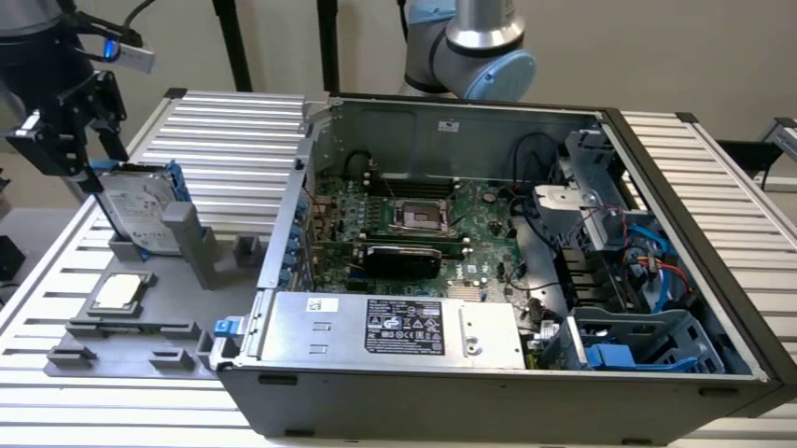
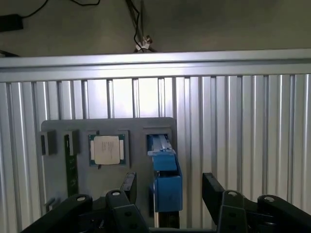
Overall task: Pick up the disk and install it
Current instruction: 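Pick up the disk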
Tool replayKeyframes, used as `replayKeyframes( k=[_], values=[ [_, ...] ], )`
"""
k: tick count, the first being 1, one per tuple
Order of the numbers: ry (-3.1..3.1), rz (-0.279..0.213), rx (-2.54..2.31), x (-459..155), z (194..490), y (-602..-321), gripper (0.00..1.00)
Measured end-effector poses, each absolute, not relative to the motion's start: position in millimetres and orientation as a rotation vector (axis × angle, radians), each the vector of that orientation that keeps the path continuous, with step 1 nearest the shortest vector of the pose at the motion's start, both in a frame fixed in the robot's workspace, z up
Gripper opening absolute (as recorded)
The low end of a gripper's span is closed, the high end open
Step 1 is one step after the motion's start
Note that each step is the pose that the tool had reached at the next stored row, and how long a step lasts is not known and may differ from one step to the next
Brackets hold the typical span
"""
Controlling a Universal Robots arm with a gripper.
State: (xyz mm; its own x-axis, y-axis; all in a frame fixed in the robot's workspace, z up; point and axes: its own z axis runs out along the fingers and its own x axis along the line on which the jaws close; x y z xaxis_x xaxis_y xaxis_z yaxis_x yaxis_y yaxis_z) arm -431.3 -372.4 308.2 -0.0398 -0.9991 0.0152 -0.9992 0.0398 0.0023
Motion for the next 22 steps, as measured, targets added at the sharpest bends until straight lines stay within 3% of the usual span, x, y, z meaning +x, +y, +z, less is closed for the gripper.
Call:
replayKeyframes(
  k=[17, 19, 20, 22],
  values=[
    [-2.263, 0.013, 2.162, -431.2, 285.9, -377.3, 0.65],
    [-2.263, 0.013, 2.162, -431.2, 285.7, -376.9, 0.64],
    [-2.263, 0.013, 2.162, -431.1, 285.7, -376.7, 0.56],
    [-2.263, 0.013, 2.162, -430.9, 285.8, -376.2, 0.56]
  ],
)
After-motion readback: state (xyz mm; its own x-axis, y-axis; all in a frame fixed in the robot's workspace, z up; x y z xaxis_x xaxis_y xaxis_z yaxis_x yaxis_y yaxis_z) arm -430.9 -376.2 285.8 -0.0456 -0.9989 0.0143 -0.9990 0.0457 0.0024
